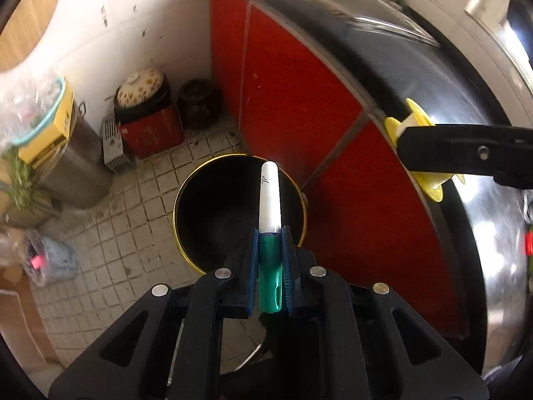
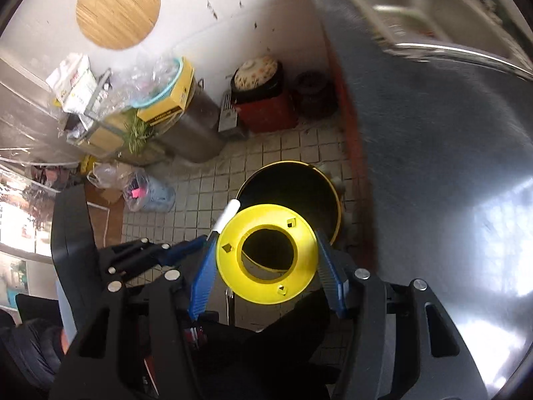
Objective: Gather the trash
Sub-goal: 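Carry marker and tape ring to the yellow-rimmed bin and open both tools, then move both open tools back toward the countertop items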
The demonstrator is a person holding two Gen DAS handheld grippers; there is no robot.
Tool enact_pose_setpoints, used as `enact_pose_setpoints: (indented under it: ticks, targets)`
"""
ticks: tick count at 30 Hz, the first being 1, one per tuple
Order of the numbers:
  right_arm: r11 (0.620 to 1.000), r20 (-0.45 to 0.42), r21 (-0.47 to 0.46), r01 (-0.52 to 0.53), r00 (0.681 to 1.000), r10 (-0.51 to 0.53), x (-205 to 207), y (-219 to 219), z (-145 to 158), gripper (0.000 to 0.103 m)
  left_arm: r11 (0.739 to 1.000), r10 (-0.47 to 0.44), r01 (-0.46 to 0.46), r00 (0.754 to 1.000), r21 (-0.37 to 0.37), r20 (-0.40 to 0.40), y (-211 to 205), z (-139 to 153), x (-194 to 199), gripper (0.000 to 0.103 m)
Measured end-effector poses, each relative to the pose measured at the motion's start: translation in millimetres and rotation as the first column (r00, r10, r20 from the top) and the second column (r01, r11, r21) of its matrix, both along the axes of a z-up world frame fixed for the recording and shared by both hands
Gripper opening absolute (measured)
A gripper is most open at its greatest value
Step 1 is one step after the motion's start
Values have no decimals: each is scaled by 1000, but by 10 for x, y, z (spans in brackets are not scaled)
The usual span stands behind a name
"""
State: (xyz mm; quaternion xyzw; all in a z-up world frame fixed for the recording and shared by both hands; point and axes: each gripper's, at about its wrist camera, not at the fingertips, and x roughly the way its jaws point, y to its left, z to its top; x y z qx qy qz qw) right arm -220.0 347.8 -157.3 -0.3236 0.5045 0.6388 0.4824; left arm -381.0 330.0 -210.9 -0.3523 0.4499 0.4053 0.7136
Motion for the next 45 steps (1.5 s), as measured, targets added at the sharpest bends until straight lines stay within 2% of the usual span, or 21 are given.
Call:
enact_pose_setpoints:
  ticks: [5, 6, 7, 8, 9, 13, 17, 21, 23, 26, 28, 31, 33, 34, 35, 36, 37, 38, 40, 41, 45]
  targets:
    - [999, 2, -35, -23, 1000, 23, -127, 363, -252, 55, 1000, 24, -23, 999, -11, 23, 193, -248, -53, 13]
    - [999, 10, -35, -28, 1000, 28, -159, 423, -269, 61, 1000, 25, -24, 999, -12, 39, 236, -286, -69, 19]
    - [999, 15, -38, -37, 999, 38, -206, 491, -294, 76, 1000, 28, -27, 999, -12, 44, 254, -309, -89, 28]
    - [999, 24, -33, -39, 999, 40, -209, 503, -289, 80, 999, 35, -34, 999, -16, 41, 281, -337, -106, 62]
    - [999, 33, -22, -39, 999, 40, -209, 508, -268, 81, 999, 49, -49, 998, -9, 39, 293, -336, -136, 78]
    - [999, 34, 0, -46, 998, 46, -151, 487, -173, 81, 997, 73, -74, 997, 26, 35, 257, -261, -202, 78]
    - [999, 48, 34, -22, 999, 20, -9, 273, 30, 82, 998, 48, -48, 999, 47, -1, 172, -102, -134, 80]
    - [993, 82, 101, 59, 994, -67, 361, -167, 429, 93, 992, -53, 55, 998, 115, -25, -39, 300, 198, 90]
    - [982, 108, 137, 127, 984, -142, 635, -481, 662, 95, 981, -119, 121, 993, 151, -24, -167, 517, 429, 92]
    - [949, 151, 184, 256, 947, -285, 1112, -1041, 950, 96, 953, -233, 232, 972, 194, -20, -412, 855, 899, 95]
    - [912, 172, 210, 352, 905, -389, 1421, -1432, 1111, 96, 923, -330, 321, 944, 210, 9, -634, 1053, 1293, 95]
    - [821, 195, 250, 514, 804, -563, 1935, -2204, 1331, 96, 853, -486, 463, 873, 241, 44, -1026, 1278, 1877, 95]
    - [741, 216, 273, 614, 712, -669, 2207, -2768, 1432, 96, 779, -598, 566, 799, 269, 51, -1366, 1398, 2304, 95]
    - [687, 219, 286, 668, 652, -726, 2343, -3104, 1481, 96, 746, -640, 605, 767, 278, 45, -1503, 1436, 2468, 95]
    - [650, 219, 291, 702, 612, -760, 2410, -3360, 1496, 96, 710, -680, 644, 732, 287, 42, -1662, 1466, 2620, 95]
    - [612, 217, 294, 734, 573, -790, 2481, -3607, 1490, 96, 662, -729, 688, 684, 296, 42, -1868, 1511, 2797, 95]
    - [575, 212, 298, 762, 534, -818, 2556, -3819, 1516, 96, 630, -759, 716, 650, 301, 40, -2019, 1537, 2921, 95]
    - [521, 207, 303, 798, 478, -853, 2621, -4125, 1530, 96, 592, -790, 746, 612, 304, 36, -2175, 1556, 3046, 95]
    - [453, 200, 306, 838, 408, -891, 2652, -4526, 1544, 96, 526, -835, 792, 550, 310, 14, -2487, 1588, 3217, 95]
    - [429, 196, 309, 849, 384, -902, 2613, -4694, 1547, 96, 492, -856, 812, 517, 315, 2, -2643, 1607, 3306, 95]
    - [361, 188, 314, 878, 315, -930, 2558, -5154, 1494, 96, 420, -893, 851, 450, 316, -26, -2949, 1615, 3441, 95]
